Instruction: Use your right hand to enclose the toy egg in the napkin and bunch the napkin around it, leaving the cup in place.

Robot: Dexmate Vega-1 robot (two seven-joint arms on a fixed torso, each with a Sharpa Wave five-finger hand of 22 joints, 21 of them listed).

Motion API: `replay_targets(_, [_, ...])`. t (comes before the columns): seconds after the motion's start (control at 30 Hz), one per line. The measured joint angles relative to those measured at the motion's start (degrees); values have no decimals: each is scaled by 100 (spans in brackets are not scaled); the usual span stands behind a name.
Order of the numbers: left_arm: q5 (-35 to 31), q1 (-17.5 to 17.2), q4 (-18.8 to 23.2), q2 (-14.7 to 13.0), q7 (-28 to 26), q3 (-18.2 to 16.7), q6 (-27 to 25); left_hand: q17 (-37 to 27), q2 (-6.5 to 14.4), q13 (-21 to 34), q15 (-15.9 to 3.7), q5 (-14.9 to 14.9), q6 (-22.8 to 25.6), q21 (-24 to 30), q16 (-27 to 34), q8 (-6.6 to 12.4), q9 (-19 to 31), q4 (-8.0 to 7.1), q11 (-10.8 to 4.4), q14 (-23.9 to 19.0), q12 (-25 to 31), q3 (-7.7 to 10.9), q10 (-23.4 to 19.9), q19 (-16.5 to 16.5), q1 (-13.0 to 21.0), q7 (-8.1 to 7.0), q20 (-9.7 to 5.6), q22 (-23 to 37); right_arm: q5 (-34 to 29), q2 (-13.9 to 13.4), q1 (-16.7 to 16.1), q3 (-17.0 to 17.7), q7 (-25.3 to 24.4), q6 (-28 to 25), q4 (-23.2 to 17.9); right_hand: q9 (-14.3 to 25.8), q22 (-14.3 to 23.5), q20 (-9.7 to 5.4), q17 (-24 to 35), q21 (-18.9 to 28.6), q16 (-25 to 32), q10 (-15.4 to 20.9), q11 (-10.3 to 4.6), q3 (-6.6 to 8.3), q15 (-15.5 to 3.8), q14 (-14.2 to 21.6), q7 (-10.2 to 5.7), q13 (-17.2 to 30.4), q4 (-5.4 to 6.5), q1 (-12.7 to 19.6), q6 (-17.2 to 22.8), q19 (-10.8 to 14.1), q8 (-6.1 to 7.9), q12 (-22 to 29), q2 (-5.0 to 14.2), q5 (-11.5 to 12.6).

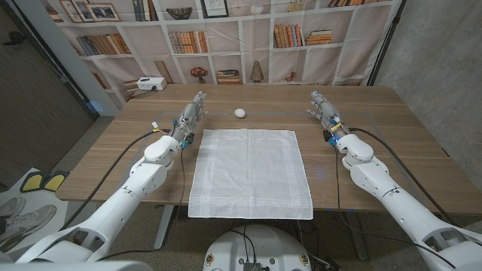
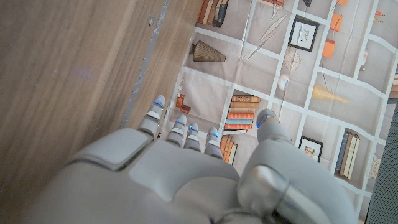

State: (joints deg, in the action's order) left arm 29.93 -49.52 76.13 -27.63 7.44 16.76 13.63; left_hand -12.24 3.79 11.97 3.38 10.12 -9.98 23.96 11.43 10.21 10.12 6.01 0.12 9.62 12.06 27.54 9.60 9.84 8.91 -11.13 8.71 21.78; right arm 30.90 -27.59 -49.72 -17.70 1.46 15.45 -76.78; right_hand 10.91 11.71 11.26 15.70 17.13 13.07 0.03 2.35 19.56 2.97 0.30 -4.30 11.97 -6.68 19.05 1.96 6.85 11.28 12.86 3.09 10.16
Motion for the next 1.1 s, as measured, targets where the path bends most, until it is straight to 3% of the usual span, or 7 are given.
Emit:
replay_targets(0.4, [-67,-225,118,94,91,-236,27,59,61,-26,31,0,-29,21,27,40,0,-24,5,31,26,-23,5,0,-60,32,61,-101,-478,-74,174,-134,0,-178,-153,0,-26,-62,-28,-41,0,79,79,0,-1,0,62,0,-1,49,61,1,42,0,135,0])
replay_targets(0.57, [-85,-225,118,94,86,-236,27,79,61,-26,52,0,4,22,27,39,0,-67,30,10,26,-28,30,0,-60,61,61,-133,-478,-157,282,-245,0,-178,-261,1,-53,-76,-55,-41,0,175,175,23,61,62,71,-26,22,46,134,15,42,28,181,0])
replay_targets(0.73, [-90,-225,118,94,84,-236,36,79,91,-26,52,0,4,21,27,60,1,-67,32,10,26,-28,28,0,-90,61,61,-179,-478,-272,396,-385,0,-178,-443,1,-53,-93,-55,-41,0,227,164,40,92,93,73,-26,4,86,136,31,42,28,221,0])
replay_targets(0.77, [-91,-389,231,112,84,-381,38,86,91,-26,52,0,4,21,27,60,1,-67,43,10,26,-28,17,0,-90,61,61,-185,-1113,-295,417,-411,-154,-513,-482,1,-53,-93,-55,-41,0,237,173,47,92,93,93,-26,-3,99,155,31,42,28,233,0])
replay_targets(1.1, [-92,-477,287,118,98,-476,66,106,91,-25,72,0,27,21,27,60,1,-66,56,30,63,-29,13,21,-90,84,81,-261,-1724,-559,676,-741,-235,-928,-912,1,-52,-123,-81,-40,0,237,173,70,70,114,112,-26,-27,122,174,62,42,28,286,0])
